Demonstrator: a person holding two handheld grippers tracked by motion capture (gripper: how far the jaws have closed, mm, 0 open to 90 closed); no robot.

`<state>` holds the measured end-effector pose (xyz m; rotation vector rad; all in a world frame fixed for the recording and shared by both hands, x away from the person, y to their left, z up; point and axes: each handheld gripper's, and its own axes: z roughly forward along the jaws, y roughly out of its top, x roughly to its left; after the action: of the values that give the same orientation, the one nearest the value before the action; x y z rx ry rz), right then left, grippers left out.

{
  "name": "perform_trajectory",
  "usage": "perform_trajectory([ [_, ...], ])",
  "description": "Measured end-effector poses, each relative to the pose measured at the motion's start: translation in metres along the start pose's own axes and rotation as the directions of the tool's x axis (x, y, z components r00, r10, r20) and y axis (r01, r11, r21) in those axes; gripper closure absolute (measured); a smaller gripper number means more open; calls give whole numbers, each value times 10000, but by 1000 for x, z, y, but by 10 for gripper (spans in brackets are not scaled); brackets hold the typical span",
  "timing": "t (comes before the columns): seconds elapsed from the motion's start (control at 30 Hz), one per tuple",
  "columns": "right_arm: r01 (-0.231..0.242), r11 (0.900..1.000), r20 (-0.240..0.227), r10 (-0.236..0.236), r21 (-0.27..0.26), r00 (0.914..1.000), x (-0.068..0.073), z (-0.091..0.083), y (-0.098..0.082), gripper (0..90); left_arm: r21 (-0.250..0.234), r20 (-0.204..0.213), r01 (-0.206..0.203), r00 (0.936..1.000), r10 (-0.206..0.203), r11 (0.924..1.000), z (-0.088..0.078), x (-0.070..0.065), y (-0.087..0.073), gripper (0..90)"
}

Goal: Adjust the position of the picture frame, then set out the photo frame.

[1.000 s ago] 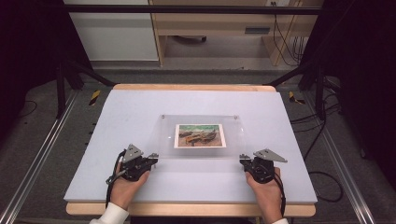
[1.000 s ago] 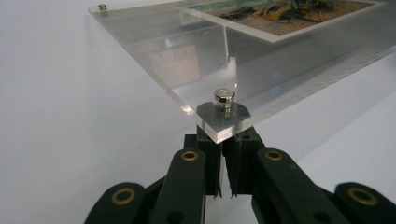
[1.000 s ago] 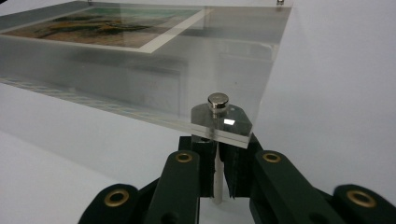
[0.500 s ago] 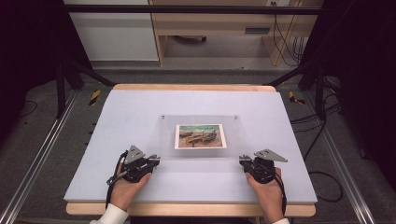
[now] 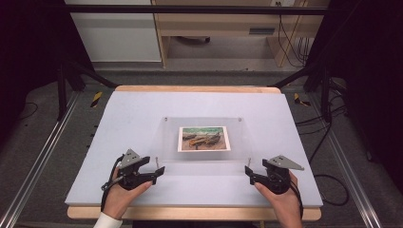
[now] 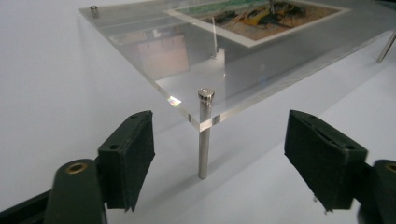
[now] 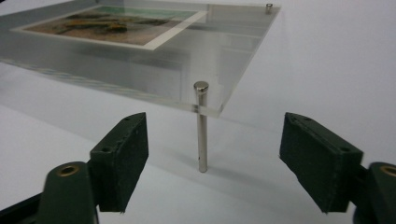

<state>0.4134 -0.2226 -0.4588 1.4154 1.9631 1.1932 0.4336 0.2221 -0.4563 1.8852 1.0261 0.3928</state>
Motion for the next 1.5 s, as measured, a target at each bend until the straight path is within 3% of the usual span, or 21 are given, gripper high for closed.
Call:
perform_trajectory([
  [0.13, -261, 9993, -43, 260, -270, 9997, -5, -3, 4, 176, -290, 167, -29, 9999, 34, 9996, -1, 1, 3, 147],
  [0.27, -189, 9987, -152, 182, -474, 9997, -6, -3, 7, 148, -571, 303, -57, 9995, 74, 9984, -1, 0, 6, 82],
  [0.53, 207, 9988, -200, -216, -447, 9996, -4, 7, 23, 177, -521, -78, 121, 9999, -125, 9986, 6, 2, 13, 134],
  [0.8, 321, 9994, -498, -312, 157, 9983, -10, 26, 45, 246, -145, 126, 388, 9992, -386, 9991, 19, 12, 32, 202],
  [0.83, 346, 9992, -529, -335, 196, 9980, -11, 28, 46, 246, -90, -400, 1009, 9941, -1011, 9949, 20, 8, 33, 206],
  [1.13, 60, 9995, -927, -30, 321, 9957, -22, 40, 49, 231, 2, -268, 1444, 9892, -1444, 9895, 26, 14, 28, 205],
  [1.3, -52, 9991, -1162, 100, 417, 9932, -21, 43, 48, 231, 38, 41, 1751, 9845, -1751, 9845, 26, 14, 26, 205],
  [1.5, -26, 9985, -1349, 100, 545, 9908, -15, 48, 48, 237, 36, 99, 1901, 9817, -1901, 9818, 29, 15, 26, 198],
])
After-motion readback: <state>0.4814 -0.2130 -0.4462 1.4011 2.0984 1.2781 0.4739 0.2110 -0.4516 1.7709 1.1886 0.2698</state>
